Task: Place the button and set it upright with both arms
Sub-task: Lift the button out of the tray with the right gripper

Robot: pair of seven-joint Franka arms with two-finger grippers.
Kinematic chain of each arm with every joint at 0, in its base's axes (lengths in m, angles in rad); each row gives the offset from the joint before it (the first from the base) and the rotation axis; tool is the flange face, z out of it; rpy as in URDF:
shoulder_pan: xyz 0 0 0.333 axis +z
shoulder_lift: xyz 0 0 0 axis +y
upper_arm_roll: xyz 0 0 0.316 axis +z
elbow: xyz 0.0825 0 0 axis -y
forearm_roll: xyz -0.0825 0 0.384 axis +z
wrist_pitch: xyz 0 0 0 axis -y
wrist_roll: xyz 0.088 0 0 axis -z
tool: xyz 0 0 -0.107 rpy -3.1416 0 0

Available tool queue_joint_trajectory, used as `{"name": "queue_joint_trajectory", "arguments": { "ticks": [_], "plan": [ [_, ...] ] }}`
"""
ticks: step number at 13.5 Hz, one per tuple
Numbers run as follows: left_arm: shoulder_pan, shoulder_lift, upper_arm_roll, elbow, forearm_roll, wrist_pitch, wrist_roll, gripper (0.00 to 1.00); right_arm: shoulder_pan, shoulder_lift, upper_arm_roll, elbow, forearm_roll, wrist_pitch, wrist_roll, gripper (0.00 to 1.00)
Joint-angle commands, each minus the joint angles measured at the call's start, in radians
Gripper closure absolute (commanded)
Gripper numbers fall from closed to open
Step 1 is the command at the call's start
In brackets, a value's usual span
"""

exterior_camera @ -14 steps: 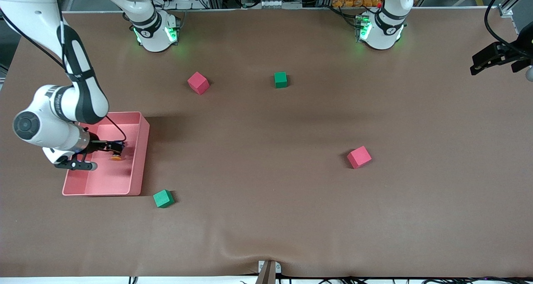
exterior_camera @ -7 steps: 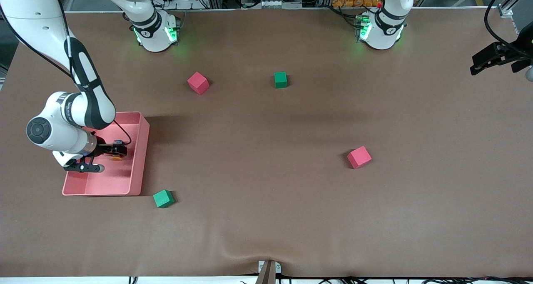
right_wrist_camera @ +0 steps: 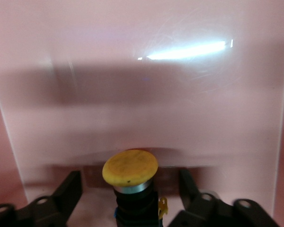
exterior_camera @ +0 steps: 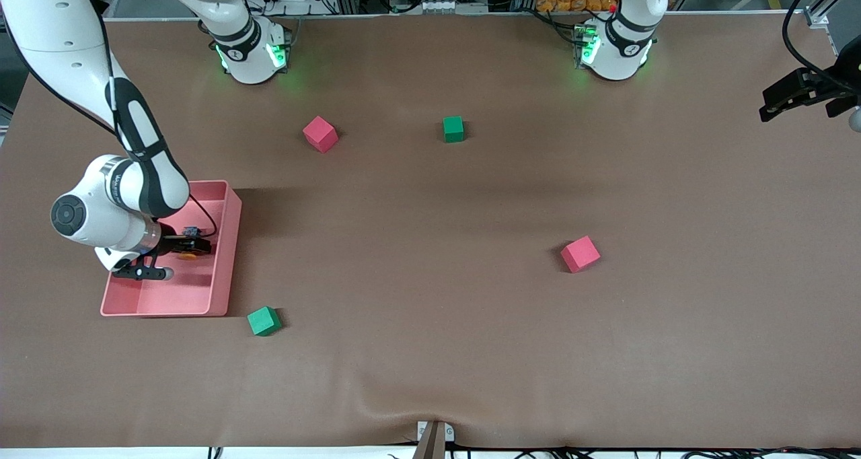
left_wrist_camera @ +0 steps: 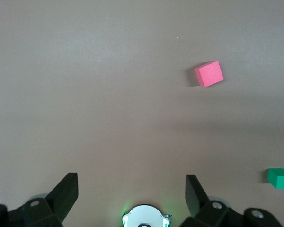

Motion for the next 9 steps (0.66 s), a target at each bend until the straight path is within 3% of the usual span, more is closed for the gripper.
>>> {"name": "queue_joint_trajectory", "arguments": {
  "ticks": [1, 2, 4, 9],
  "plan": [
    [0.001, 0.009, -0.002, 0.021, 0.01, -0.012, 0.02, 0.0, -0.014, -0.001, 0.007, 0.003, 0.036, 0.008, -0.092, 0.94],
    [0.001, 0.009, -0.002, 0.021, 0.01, -0.012, 0.02, 0.0, -0.016, -0.001, 0.005, 0.012, 0.036, -0.007, -0.106, 1.0],
    [0.003, 0.009, -0.002, 0.021, 0.01, -0.012, 0.02, 0.0, -0.017, -0.007, 0.004, 0.063, 0.036, -0.088, -0.109, 1.0],
    [0.003, 0.009, -0.002, 0.021, 0.01, -0.012, 0.02, 0.0, -0.007, -0.007, -0.029, 0.389, 0.036, -0.563, -0.05, 1.0]
  ]
}}
